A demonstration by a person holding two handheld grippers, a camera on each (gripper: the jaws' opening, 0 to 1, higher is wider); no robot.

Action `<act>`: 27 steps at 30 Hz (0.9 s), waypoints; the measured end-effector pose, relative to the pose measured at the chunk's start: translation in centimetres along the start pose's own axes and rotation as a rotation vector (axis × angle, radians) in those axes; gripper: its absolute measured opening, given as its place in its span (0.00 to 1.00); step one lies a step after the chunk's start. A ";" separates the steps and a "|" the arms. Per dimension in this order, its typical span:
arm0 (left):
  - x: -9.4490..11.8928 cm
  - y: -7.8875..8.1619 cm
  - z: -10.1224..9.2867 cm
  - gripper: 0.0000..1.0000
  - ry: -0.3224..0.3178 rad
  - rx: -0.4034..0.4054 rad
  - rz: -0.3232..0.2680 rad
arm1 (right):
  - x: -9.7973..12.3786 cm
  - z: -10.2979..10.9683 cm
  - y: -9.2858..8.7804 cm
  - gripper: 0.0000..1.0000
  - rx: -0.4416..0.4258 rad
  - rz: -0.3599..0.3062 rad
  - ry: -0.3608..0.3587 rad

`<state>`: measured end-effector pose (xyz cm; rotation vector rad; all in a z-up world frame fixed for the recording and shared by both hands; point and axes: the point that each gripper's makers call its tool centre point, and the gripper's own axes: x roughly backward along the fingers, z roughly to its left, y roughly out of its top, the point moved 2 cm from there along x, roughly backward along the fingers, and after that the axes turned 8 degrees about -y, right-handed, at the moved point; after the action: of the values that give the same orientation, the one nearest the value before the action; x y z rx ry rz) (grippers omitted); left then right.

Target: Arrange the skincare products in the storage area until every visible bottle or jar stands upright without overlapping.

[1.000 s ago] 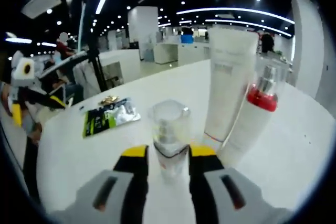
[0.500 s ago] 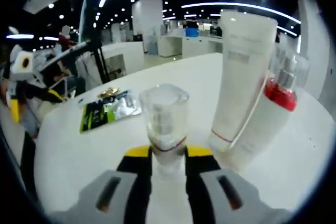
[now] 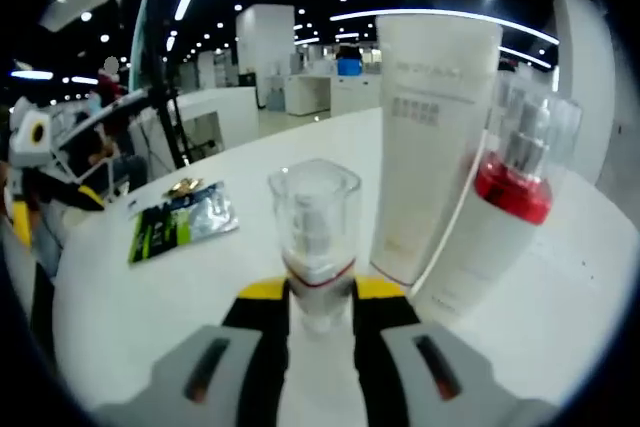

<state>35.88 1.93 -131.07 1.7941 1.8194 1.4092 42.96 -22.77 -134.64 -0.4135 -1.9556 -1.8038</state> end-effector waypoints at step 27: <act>0.1 -0.4 0.9 0.86 -0.007 0.030 0.049 | -0.2 -1.9 -0.8 0.22 -0.005 0.055 -0.028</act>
<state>36.25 2.46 -131.75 1.8683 1.8145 1.3987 42.95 -24.70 -135.31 -0.4921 -1.9394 -1.7779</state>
